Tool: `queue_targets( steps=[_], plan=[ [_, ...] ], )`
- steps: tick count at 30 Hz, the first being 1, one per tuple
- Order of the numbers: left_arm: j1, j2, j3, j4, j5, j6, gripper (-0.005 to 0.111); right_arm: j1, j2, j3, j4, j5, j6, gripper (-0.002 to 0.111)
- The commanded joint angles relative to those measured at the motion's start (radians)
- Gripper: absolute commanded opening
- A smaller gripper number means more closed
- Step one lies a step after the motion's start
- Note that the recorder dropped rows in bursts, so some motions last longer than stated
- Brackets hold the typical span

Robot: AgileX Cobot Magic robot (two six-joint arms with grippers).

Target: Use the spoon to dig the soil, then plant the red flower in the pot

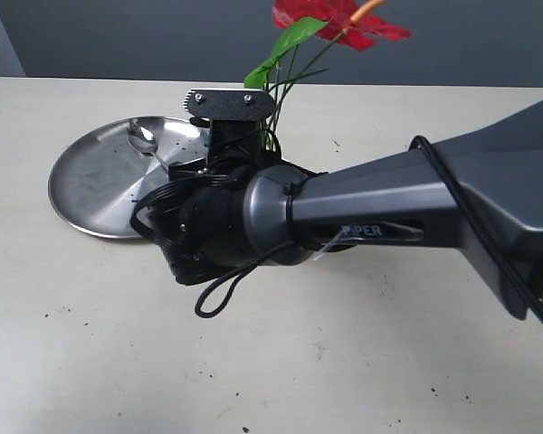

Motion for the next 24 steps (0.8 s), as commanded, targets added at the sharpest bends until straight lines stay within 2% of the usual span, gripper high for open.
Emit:
queue_targets(
  steps=[1, 13, 15, 21, 24],
  plan=[
    [-0.002, -0.004, 0.002, 0.001, -0.005, -0.005, 0.000, -0.001, -0.008, 0.005, 0.021, 0.015, -0.048, -0.001],
    [-0.002, -0.004, 0.002, 0.001, -0.005, -0.005, 0.000, -0.001, -0.008, 0.005, 0.033, -0.005, -0.071, 0.000],
    [-0.002, -0.004, 0.002, 0.001, -0.005, -0.005, 0.000, -0.001, -0.008, 0.005, 0.049, -0.009, -0.096, 0.005],
    [-0.002, -0.004, 0.002, 0.001, -0.005, -0.005, 0.000, -0.001, -0.008, 0.005, 0.056, -0.011, -0.136, 0.029],
    [-0.002, -0.004, 0.002, 0.001, -0.005, -0.005, 0.000, -0.001, -0.008, 0.005, 0.052, -0.024, -0.161, 0.036]
  ],
)
